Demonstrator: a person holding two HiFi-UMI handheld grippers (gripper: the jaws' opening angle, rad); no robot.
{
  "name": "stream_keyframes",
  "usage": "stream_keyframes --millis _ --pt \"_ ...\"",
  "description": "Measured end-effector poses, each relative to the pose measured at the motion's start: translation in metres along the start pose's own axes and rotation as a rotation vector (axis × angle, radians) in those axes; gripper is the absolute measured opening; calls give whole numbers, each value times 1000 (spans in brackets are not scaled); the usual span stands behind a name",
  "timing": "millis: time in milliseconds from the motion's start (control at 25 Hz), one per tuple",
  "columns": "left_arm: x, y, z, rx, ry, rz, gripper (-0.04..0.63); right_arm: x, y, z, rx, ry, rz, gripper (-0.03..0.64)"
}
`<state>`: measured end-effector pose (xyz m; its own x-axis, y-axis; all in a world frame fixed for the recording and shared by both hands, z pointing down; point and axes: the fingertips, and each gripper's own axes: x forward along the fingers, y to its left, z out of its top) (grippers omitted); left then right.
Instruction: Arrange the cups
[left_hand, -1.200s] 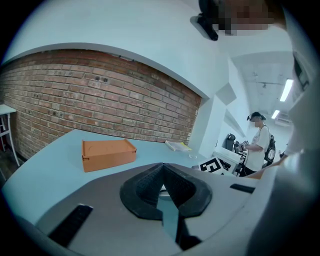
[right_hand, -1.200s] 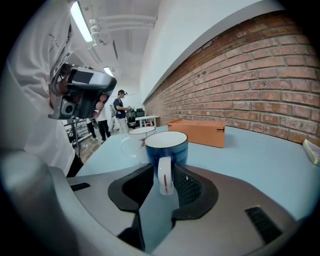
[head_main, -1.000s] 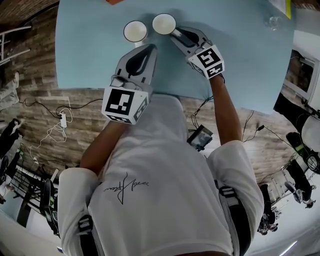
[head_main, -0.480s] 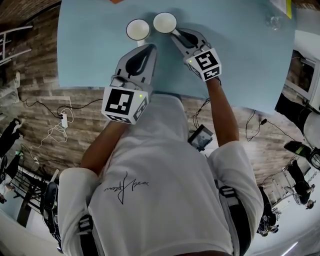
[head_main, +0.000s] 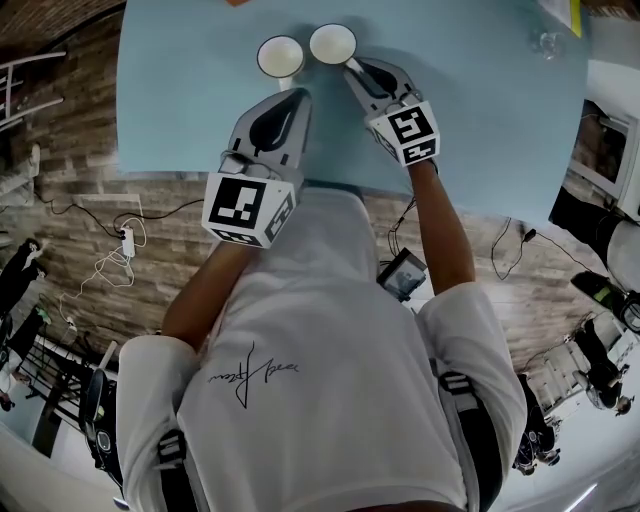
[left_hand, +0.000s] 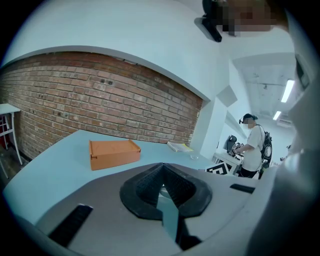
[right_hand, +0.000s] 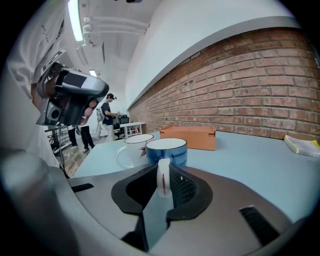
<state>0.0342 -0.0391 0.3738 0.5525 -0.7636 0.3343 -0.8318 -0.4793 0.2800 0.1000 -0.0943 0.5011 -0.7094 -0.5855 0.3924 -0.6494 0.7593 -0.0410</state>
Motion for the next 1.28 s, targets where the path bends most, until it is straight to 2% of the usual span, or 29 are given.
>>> stream_keyframes --millis 600,1280 --pt "-5 9 1 -20 -13 -5 6 -8 -6 16 48 -29 -40 74" --pt "-6 23 13 -42 -54 3 6 -15 2 49 67 -62 -18 74"
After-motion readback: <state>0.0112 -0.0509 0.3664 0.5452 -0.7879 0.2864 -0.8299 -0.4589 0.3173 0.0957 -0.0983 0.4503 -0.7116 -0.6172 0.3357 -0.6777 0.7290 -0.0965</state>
